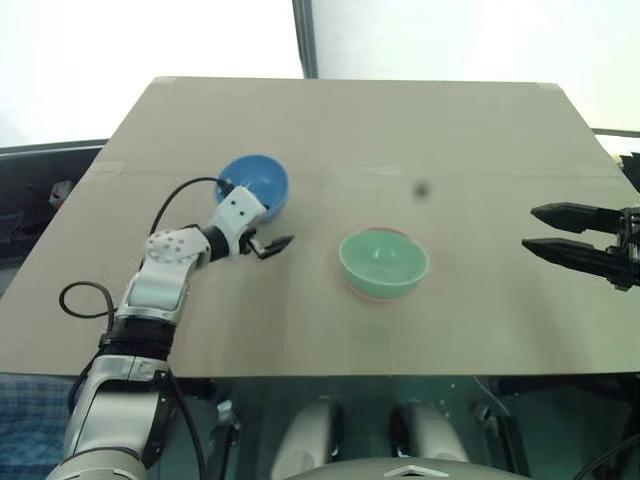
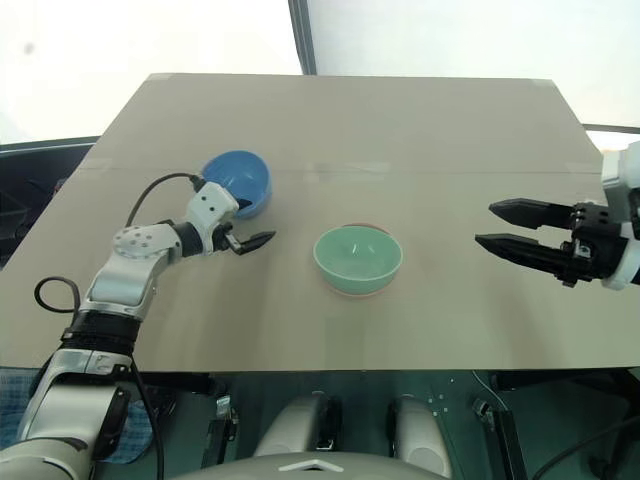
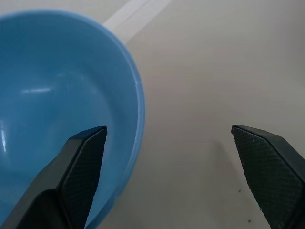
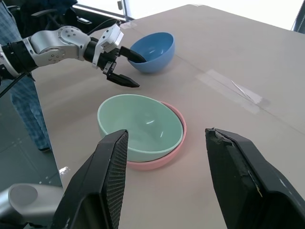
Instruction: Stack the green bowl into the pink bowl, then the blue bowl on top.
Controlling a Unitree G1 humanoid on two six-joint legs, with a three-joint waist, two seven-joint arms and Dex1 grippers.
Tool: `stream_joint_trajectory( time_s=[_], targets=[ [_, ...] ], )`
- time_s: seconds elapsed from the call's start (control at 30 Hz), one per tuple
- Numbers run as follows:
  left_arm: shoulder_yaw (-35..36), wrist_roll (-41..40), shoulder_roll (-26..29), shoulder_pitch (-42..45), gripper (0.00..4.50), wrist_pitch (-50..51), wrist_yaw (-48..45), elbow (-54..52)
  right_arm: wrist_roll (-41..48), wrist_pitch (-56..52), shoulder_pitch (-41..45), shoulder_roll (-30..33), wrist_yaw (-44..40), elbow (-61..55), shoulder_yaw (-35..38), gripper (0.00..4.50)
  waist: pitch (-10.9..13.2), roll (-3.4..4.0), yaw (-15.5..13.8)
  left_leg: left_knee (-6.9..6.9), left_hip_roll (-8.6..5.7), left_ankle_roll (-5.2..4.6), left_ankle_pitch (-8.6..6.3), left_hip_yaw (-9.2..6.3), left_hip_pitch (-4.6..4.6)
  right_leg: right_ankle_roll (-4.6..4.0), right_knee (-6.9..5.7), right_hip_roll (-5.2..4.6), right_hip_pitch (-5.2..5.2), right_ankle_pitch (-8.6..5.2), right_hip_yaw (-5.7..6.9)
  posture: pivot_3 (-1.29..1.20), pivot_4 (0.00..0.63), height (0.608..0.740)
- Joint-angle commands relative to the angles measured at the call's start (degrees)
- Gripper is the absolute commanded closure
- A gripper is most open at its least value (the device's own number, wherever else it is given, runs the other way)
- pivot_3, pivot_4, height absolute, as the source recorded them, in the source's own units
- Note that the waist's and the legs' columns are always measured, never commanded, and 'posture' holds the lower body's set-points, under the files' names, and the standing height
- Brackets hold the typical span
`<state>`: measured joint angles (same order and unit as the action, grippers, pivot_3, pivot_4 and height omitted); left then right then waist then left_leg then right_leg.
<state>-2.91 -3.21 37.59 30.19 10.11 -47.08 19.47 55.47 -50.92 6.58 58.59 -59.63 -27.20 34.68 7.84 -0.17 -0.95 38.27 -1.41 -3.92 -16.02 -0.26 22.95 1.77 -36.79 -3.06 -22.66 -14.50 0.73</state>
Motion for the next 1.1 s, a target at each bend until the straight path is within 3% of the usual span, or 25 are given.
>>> stream_joint_trajectory(
  time_s=[0.03, 0.2, 0.3, 0.4, 0.43, 0.5, 0.53, 0.6, 1.1],
  targets=[
    [0.13, 2.09, 0.68, 3.57, 0.08, -0.64, 1.81, 1.81, 0.49, 1.24, -0.1, 1.18, 0.15, -1.13, 1.94, 1.79, 0.0, 0.0, -0.01, 0.01, 0.0, 0.0, 0.0, 0.0, 0.0, 0.0, 0.0, 0.0, 0.0, 0.0, 0.0, 0.0, 0.15, 0.74],
    [-0.38, 4.13, 0.01, 6.62, 0.08, -2.97, 2.64, 6.26, 0.41, 1.32, -0.29, 1.14, 0.53, -1.35, 1.78, 1.79, 0.0, 0.0, 0.02, 0.02, -0.01, -0.01, 0.0, 0.0, 0.01, 0.01, -0.01, 0.0, 0.0, 0.0, 0.0, 0.0, 0.15, 0.74],
    [0.03, 4.12, -0.62, 7.64, 0.81, -3.69, 2.83, 7.95, 0.35, 1.44, -0.62, 1.1, 0.54, -1.45, 2.06, 1.79, 0.0, 0.0, 0.02, 0.02, -0.01, -0.01, 0.0, 0.0, 0.01, 0.01, 0.0, 0.0, -0.01, 0.0, 0.0, 0.0, 0.15, 0.74],
    [0.14, 4.32, -1.02, 8.1, 2.1, -4.15, 2.78, 8.88, 0.35, 1.52, -0.98, 1.13, 0.54, -1.52, 2.42, 1.79, 0.0, -0.02, 0.03, 0.02, -0.01, -0.01, 0.0, 0.0, 0.02, 0.01, 0.0, 0.0, -0.01, 0.0, 0.0, 0.0, 0.15, 0.74],
    [0.14, 4.35, -1.1, 8.19, 2.25, -4.24, 2.78, 9.08, 0.34, 1.58, -1.1, 1.15, 0.53, -1.5, 2.49, 1.79, 0.0, -0.02, 0.03, 0.02, -0.01, -0.01, 0.0, 0.01, 0.02, 0.01, 0.0, 0.0, -0.01, 0.0, 0.0, 0.0, 0.15, 0.74],
    [0.11, 4.36, -1.17, 8.25, 3.4, -4.33, 2.67, 9.4, 0.32, 1.71, -1.33, 1.17, 0.52, -1.48, 2.54, 1.79, 0.0, -0.02, 0.03, 0.03, -0.01, -0.01, 0.0, 0.0, 0.02, 0.01, -0.01, 0.0, 0.0, 0.0, 0.0, 0.0, 0.15, 0.74],
    [0.11, 4.35, -1.18, 8.3, 3.56, -4.36, 2.61, 9.53, 0.31, 1.74, -1.37, 1.18, 0.54, -1.48, 2.52, 1.79, 0.0, -0.02, 0.04, 0.03, -0.01, -0.01, 0.0, 0.0, 0.02, 0.01, -0.01, 0.0, 0.0, 0.0, 0.0, 0.0, 0.15, 0.74],
    [0.11, 4.35, -1.15, 8.38, 4.39, -4.4, 2.51, 9.71, 0.35, 1.77, -1.34, 1.2, 0.62, -1.46, 2.45, 1.79, -0.01, -0.03, -0.01, 0.03, -0.01, -0.01, 0.0, 0.0, 0.02, 0.01, -0.02, 0.0, 0.0, 0.0, 0.0, 0.0, 0.15, 0.74],
    [-0.24, 3.46, -1.23, 8.49, 4.45, -3.83, -0.18, 9.46, 0.35, 2.81, -1.21, 1.13, 0.81, -1.01, 1.85, 1.79, -0.03, -0.04, 0.03, 0.05, -0.01, 0.01, 0.01, 0.0, 0.0, 0.01, -0.05, 0.0, 0.0, 0.0, 0.0, 0.0, 0.15, 0.74]
  ],
)
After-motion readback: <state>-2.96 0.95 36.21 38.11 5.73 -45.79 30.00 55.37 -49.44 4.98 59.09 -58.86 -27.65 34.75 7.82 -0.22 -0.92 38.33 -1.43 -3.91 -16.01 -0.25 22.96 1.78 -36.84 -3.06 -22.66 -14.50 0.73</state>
